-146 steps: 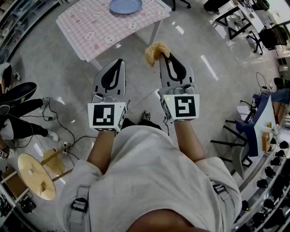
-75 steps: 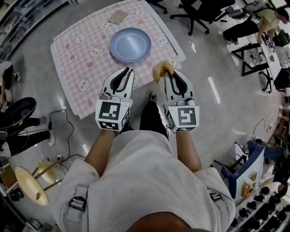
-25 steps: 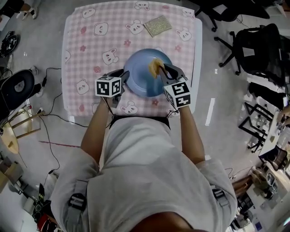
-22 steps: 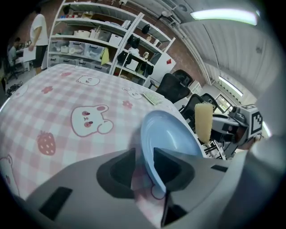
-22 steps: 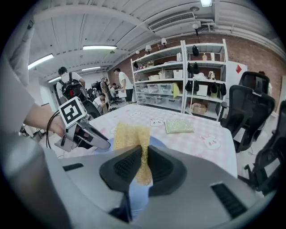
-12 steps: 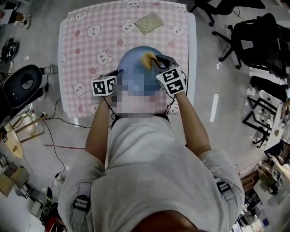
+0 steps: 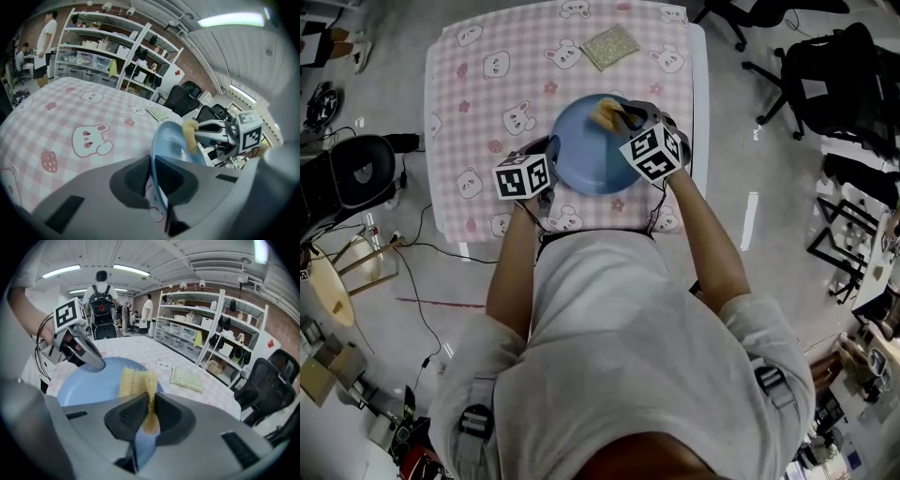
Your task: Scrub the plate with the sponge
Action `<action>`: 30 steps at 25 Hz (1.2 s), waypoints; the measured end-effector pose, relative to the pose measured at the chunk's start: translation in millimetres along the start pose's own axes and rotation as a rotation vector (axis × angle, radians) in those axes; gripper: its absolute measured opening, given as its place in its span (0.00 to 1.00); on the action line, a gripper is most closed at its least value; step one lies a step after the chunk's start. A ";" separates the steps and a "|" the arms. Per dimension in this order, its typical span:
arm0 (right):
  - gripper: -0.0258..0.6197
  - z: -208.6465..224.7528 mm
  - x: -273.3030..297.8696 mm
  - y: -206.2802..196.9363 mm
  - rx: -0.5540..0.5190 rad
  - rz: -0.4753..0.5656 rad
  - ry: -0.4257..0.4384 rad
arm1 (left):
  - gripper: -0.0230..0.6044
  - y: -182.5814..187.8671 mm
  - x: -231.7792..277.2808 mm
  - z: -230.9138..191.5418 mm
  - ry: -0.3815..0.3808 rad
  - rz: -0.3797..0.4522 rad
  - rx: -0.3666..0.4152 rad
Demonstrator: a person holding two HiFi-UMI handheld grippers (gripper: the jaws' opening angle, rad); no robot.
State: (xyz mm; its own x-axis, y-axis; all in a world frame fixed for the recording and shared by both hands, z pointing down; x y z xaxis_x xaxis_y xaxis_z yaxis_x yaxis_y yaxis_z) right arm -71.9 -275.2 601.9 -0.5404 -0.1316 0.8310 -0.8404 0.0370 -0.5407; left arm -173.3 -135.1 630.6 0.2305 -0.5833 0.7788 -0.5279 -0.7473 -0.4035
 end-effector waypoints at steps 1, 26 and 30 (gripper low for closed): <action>0.11 -0.8 3.6 -0.2 -0.020 -0.012 0.001 | 0.09 2.5 -0.7 2.0 0.002 0.000 0.011; 0.11 -29.7 33.0 22.8 -0.290 -0.047 -0.076 | 0.11 20.6 -9.5 21.5 0.007 0.021 0.055; 0.11 -51.2 30.6 30.2 -0.380 -0.030 -0.050 | 0.11 20.6 -11.1 22.4 0.014 0.024 0.049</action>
State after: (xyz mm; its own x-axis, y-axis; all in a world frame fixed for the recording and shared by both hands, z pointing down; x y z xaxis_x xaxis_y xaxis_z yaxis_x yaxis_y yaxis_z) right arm -115.9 -227.4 617.7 -0.5204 -0.1858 0.8335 -0.8160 0.3958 -0.4213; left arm -168.5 -151.2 602.8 0.2065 -0.5966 0.7755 -0.4925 -0.7483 -0.4445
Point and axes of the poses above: the fingertips, and each gripper's own axes: x forward along the fingers, z to its right, y out of its top, the point moved 2 cm from there along -x, backward along the fingers, and after that the axes turned 11 degrees about -z, right-handed, at the moved point
